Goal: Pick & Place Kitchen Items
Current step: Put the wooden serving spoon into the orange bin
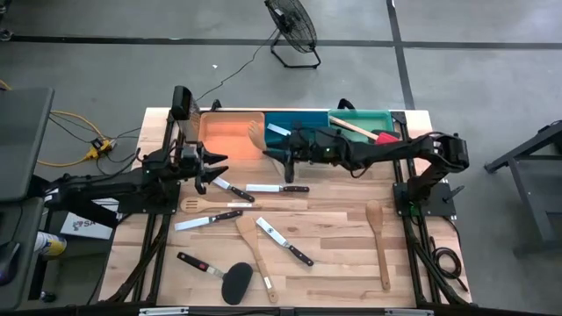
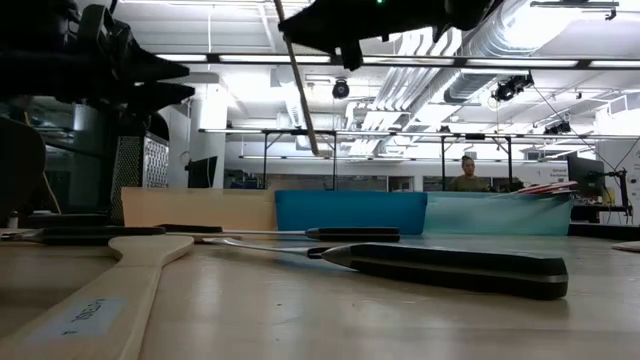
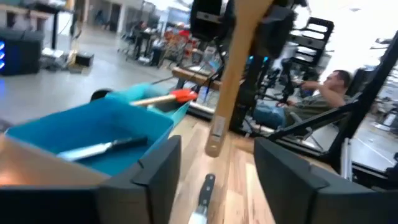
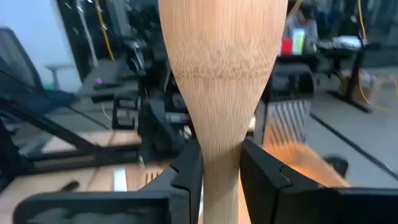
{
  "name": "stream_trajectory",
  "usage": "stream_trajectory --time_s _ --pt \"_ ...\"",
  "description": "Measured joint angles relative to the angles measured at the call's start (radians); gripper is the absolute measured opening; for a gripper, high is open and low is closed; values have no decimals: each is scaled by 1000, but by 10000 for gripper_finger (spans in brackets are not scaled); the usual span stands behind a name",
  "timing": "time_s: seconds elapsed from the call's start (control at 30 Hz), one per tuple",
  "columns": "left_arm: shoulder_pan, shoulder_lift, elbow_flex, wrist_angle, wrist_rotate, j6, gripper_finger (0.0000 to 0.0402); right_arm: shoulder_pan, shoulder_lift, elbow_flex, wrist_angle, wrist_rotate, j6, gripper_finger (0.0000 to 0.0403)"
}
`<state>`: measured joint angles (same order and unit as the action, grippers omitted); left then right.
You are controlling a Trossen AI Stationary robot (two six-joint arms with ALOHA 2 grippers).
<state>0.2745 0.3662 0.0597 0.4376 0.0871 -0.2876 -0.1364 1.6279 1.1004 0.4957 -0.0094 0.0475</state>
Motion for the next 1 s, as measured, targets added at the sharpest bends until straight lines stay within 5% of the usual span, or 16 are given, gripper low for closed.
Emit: stream_trajectory --time_s 0.37,0.7,1.0 --pt "0 298 154 128 43 115 233 -70 0 0 91 -128 0 76" --pt "0 624 467 29 47 252 233 -76 0 0 130 -128 -26 76" --pt "0 794 590 29 61 291 233 -76 0 0 126 -126 -26 76"
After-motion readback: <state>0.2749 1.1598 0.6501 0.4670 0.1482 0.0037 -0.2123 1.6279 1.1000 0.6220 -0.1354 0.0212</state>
